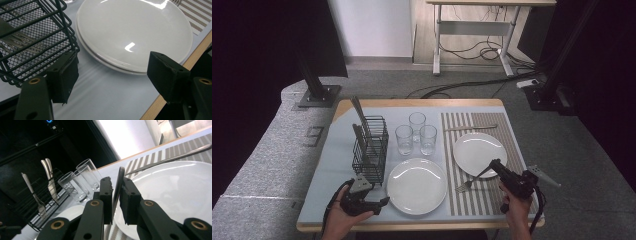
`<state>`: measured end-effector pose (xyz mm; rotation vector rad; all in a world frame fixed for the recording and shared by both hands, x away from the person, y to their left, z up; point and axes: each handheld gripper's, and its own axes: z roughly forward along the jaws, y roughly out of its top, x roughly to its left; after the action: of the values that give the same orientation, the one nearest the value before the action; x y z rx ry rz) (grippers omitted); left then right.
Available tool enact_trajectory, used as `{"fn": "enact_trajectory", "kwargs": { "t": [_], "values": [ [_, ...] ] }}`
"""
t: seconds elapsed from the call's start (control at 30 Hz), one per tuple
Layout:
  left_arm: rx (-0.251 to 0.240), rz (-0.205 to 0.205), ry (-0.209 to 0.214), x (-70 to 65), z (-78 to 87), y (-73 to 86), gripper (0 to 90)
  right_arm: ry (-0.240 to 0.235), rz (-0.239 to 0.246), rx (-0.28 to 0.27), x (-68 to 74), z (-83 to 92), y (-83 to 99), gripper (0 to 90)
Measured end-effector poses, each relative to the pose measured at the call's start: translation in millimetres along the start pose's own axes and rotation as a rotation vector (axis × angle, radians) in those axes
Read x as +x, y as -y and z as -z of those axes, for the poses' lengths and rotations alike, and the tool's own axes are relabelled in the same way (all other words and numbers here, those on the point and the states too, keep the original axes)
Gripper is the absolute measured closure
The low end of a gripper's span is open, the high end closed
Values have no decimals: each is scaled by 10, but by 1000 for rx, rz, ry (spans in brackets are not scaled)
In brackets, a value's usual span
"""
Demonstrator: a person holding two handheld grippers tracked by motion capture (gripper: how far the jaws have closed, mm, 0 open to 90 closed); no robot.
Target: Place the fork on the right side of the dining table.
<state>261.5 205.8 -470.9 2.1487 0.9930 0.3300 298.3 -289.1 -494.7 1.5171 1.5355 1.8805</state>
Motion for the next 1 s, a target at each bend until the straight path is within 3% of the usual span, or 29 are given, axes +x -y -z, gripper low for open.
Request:
{"fn": "enact_trajectory", "kwargs": {
  "t": [0.17, 0.6, 1.0],
  "values": [
    [-2, -1, 3, -2, 3, -3, 254, 21, 20, -4, -43, 94, 45, 803],
    [3, -4, 5, -7, -15, -2, 254, 64, 6, -8, -172, 137, 91, 796],
    [5, 1, 1, 11, -17, 4, 254, 62, -3, -8, -224, 173, 105, 793]
  ]
}}
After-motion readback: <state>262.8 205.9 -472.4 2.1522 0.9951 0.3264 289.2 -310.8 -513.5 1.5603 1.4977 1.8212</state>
